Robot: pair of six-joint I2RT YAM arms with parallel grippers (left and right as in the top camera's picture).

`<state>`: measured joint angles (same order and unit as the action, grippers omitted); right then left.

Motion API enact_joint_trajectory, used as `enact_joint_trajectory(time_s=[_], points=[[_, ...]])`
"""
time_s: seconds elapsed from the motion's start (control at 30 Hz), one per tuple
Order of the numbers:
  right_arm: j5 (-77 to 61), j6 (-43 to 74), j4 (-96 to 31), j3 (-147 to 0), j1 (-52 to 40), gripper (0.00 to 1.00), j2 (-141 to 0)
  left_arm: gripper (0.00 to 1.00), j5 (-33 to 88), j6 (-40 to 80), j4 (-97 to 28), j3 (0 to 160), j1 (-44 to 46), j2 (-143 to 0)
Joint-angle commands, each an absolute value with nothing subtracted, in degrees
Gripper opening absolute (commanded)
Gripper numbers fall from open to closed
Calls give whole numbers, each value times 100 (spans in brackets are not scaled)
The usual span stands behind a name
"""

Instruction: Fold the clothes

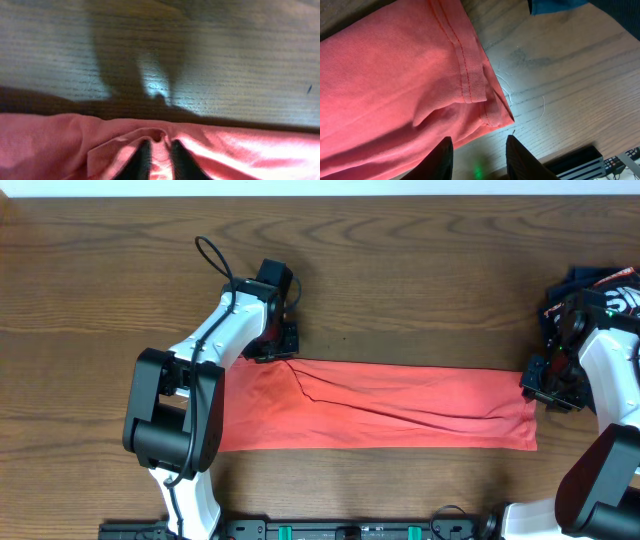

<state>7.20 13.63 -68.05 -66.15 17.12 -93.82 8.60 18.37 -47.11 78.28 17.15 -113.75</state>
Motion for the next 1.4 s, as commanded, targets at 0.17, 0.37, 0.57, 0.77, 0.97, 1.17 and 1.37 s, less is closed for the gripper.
enact_joint_trajectory(time_s=[0.17,0.37,0.57,0.77,0.97,1.17,1.37], points=[[705,1411,-6770,-6587,1782,33,-9301,6,930,1855,-4969,7811,1723,-11325],[705,1411,-6744,-6587,1782,33,-9301,6,2139,1452,-5542,7876,1793,-10825],[705,1411,-6702,-6587,1782,34,-9301,6,2399,1002,-5752,7876,2353,-10444],[705,1409,-6702,-6587,1782,34,-9301,6,2331,1022,-5756,7743,2965,-10449],[705,1409,-6705,-6587,1782,34,-9301,6,1839,1166,-5741,7660,3295,-10460],[705,1409,-6707,-6587,1782,34,-9301,12,1728,1166,-5741,7660,3315,-10460],[705,1409,-6705,-6587,1782,34,-9301,38,1376,1166,-5824,7747,3225,-10392]])
